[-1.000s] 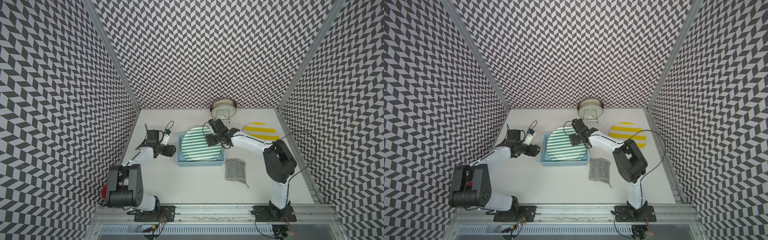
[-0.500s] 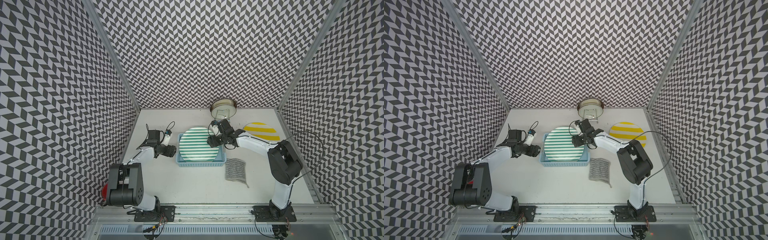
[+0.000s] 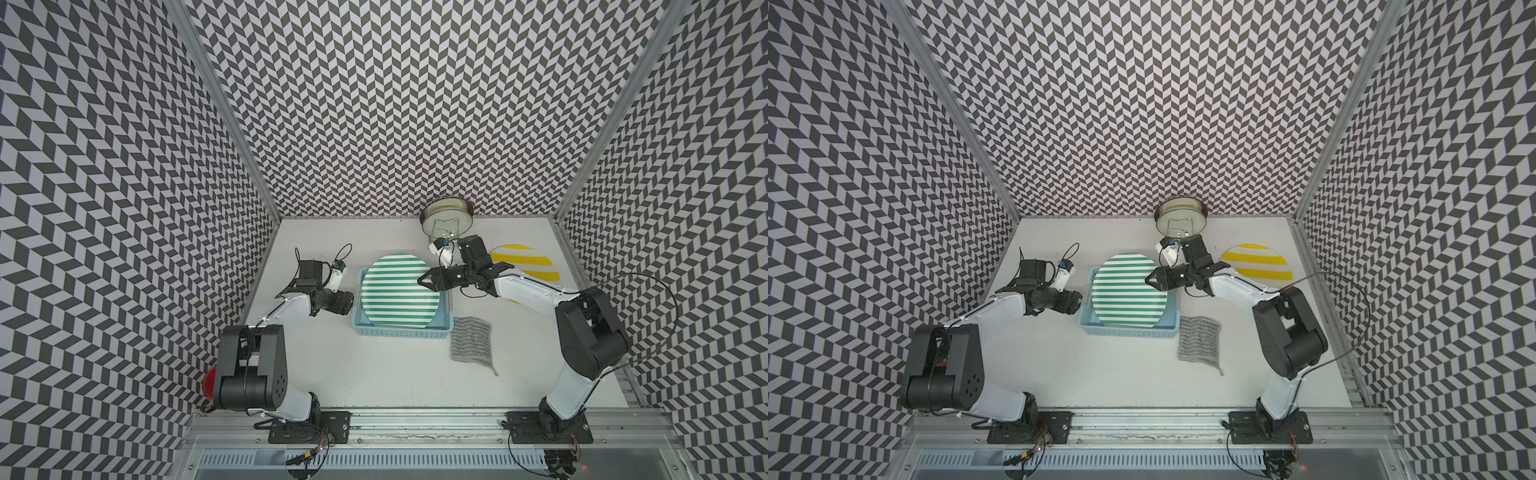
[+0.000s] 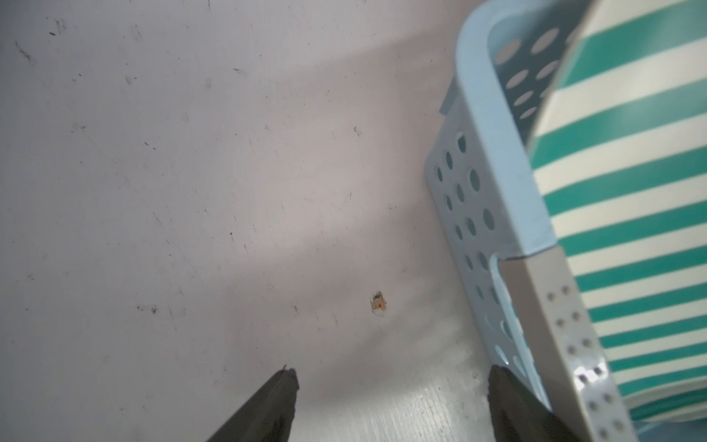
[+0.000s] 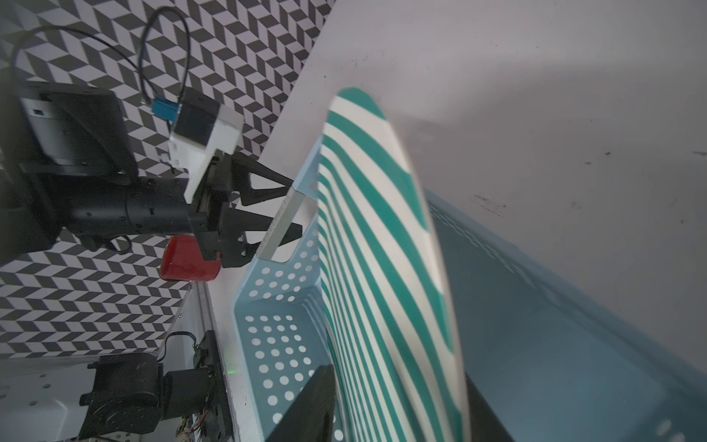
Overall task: Wipe the wet plate dry
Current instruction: Pick up the plate from the bin.
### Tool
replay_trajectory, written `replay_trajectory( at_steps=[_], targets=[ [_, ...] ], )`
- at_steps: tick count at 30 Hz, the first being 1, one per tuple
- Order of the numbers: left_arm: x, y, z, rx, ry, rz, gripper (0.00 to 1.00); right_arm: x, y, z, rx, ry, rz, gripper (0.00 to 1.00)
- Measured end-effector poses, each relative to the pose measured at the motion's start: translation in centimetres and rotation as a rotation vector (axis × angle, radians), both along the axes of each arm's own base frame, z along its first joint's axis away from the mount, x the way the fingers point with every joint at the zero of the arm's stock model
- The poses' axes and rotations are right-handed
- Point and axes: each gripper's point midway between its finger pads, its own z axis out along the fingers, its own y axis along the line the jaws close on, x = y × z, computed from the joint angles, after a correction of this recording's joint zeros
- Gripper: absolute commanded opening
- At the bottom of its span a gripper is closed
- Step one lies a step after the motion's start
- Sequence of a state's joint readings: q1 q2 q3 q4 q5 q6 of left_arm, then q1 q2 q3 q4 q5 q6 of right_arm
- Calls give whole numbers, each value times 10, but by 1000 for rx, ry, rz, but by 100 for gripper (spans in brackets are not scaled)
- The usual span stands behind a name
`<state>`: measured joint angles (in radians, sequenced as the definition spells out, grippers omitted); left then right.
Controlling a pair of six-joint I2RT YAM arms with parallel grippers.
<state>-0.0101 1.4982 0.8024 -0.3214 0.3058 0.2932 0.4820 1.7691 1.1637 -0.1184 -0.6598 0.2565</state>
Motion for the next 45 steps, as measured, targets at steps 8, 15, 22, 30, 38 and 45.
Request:
replay_trajectory(
  at_steps=[8, 15, 22, 30, 38, 45],
  targets=[
    [1, -1, 5, -1, -13, 2, 82, -5, -6, 21, 48, -35, -21, 0],
    [24, 7, 60, 31, -152, 27, 100, -3, -21, 67, 76, -143, -76, 0],
    [49, 15, 158, 10, -347, 64, 100, -5, -49, 130, 159, -267, -155, 0],
    [25, -38, 209, -213, -353, -192, 100, -20, -69, 143, 295, -251, -144, 0],
    [-34, -97, 196, -403, -218, -524, 98, -51, -64, 136, 411, -170, -17, 0],
    [-63, -124, 192, -513, -143, -671, 93, -70, -62, 158, 465, -228, 65, 0]
  ],
)
